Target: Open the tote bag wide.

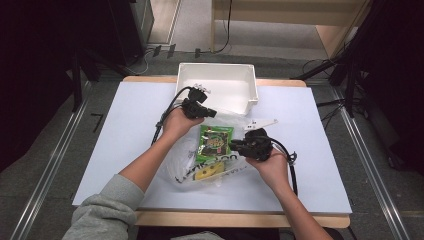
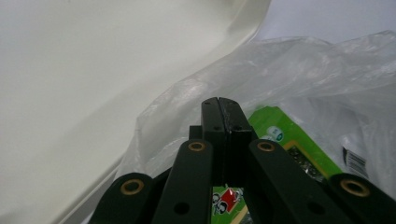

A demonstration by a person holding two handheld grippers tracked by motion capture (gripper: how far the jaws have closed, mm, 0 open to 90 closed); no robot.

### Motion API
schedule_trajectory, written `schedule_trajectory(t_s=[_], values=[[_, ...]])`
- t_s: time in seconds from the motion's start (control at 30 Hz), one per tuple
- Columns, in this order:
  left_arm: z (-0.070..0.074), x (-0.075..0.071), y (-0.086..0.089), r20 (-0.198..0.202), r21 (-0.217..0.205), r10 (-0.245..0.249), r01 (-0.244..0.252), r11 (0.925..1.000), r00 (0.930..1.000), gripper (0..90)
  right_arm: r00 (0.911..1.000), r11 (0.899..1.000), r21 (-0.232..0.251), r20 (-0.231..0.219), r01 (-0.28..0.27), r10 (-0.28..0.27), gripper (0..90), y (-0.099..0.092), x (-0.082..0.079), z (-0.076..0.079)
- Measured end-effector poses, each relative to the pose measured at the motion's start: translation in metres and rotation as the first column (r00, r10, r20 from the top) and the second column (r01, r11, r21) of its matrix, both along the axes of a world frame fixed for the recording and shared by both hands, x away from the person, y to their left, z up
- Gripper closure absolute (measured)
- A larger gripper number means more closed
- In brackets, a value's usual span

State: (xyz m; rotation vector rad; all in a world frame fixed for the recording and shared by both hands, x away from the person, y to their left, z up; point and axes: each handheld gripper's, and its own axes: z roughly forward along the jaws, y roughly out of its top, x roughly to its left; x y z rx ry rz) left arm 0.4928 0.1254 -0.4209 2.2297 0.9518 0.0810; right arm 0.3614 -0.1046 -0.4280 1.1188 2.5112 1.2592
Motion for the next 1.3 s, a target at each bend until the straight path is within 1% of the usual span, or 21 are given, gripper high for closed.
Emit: schedule_trajectory(t_s=[0.03,0.07,0.1,0.17,0.2,0.27,0.33,0.4,0.43,0.5,0.57,0.67,0.8,0.9,0.93,1.0,1.07,1.13,1.17,1.27,1.3], values=[[-0.005,0.001,0.001,-0.014,-0.002,-0.003,0.003,1.0000,0.9999,90.0,1.0000,1.000,0.000,-0.002,0.000,0.000,79.7,0.000,0.000,-0.001],[-0.008,0.002,0.001,-0.017,0.006,-0.006,0.006,1.0000,0.9998,90.0,1.0000,1.000,0.001,-0.002,-0.002,0.002,79.7,0.001,0.000,-0.001],[-0.013,0.002,0.002,-0.014,0.010,0.005,-0.005,0.9999,0.9999,90.0,1.0000,1.000,0.000,-0.004,-0.001,0.001,79.8,0.001,0.000,-0.002],[-0.019,0.003,0.003,-0.018,0.005,0.004,-0.003,1.0000,0.9998,90.0,1.0000,1.000,-0.002,-0.002,-0.007,0.007,80.0,0.002,-0.001,-0.002],[-0.023,0.004,0.003,-0.023,0.014,0.005,-0.005,0.9999,0.9997,90.0,0.9999,1.000,0.000,-0.004,-0.010,0.010,80.1,0.003,-0.002,-0.002],[-0.029,0.005,0.005,-0.025,0.027,0.019,-0.018,0.9995,0.9995,90.0,0.9999,1.000,-0.002,-0.002,-0.016,0.016,80.8,0.004,-0.002,-0.002],[-0.032,0.007,0.008,-0.038,0.023,0.039,-0.038,0.9990,0.9985,90.0,0.9997,1.000,-0.001,-0.003,-0.025,0.025,81.9,0.006,-0.003,-0.003],[-0.034,0.007,0.010,-0.040,0.042,0.055,-0.053,0.9977,0.9977,90.0,0.9991,0.999,-0.002,-0.002,-0.042,0.042,83.7,0.010,-0.005,-0.004],[-0.035,0.008,0.011,-0.045,0.061,0.065,-0.063,0.9962,0.9969,90.0,0.9989,0.999,-0.003,0.000,-0.048,0.048,84.3,0.011,-0.005,-0.004],[-0.035,0.008,0.013,-0.051,0.063,0.086,-0.082,0.9946,0.9950,90.0,0.9984,0.998,-0.004,-0.001,-0.056,0.056,86.1,0.017,-0.004,-0.005],[-0.034,0.008,0.015,-0.045,0.080,0.096,-0.092,0.9926,0.9944,90.0,0.9979,0.998,-0.009,0.009,-0.064,0.064,87.6,0.022,0.000,-0.005],[-0.034,0.007,0.015,-0.045,0.073,0.105,-0.102,0.9922,0.9934,90.0,0.9981,0.998,-0.003,-0.007,-0.061,0.061,90.0,0.028,0.009,-0.005],[-0.036,0.006,0.017,-0.040,0.048,0.108,-0.106,0.9932,0.9934,90.0,0.9955,0.997,-0.014,-0.048,-0.082,0.081,90.0,0.036,0.014,-0.017],[-0.036,0.005,0.018,-0.042,0.047,0.105,-0.103,0.9935,0.9936,90.0,0.9930,0.995,-0.028,-0.065,-0.101,0.099,90.0,0.038,0.010,-0.022],[-0.036,0.005,0.018,-0.039,0.045,0.107,-0.105,0.9935,0.9935,90.0,0.9933,0.994,-0.033,-0.056,-0.104,0.102,90.0,0.037,0.006,-0.022],[-0.036,0.005,0.018,-0.033,0.057,0.101,-0.099,0.9935,0.9943,90.0,0.9923,0.993,-0.032,-0.056,-0.112,0.110,90.0,0.035,-0.001,-0.020],[-0.036,0.005,0.017,-0.032,0.059,0.102,-0.100,0.9932,0.9943,90.0,0.9905,0.992,-0.033,-0.063,-0.125,0.123,90.0,0.034,-0.007,-0.020],[-0.036,0.005,0.017,-0.029,0.064,0.098,-0.096,0.9933,0.9948,90.0,0.9901,0.991,-0.034,-0.064,-0.128,0.125,90.0,0.033,-0.011,-0.021],[-0.035,0.004,0.017,-0.025,0.074,0.093,-0.091,0.9931,0.9953,90.0,0.9892,0.991,-0.033,-0.067,-0.133,0.130,90.0,0.033,-0.014,-0.021],[-0.035,0.004,0.015,-0.017,0.082,0.094,-0.092,0.9924,0.9954,90.0,0.9877,0.989,-0.036,-0.069,-0.143,0.141,90.0,0.030,-0.022,-0.023],[-0.035,0.004,0.015,-0.017,0.082,0.095,-0.093,0.9923,0.9954,90.0,0.9872,0.989,-0.039,-0.076,-0.144,0.141,90.0,0.029,-0.025,-0.024]])
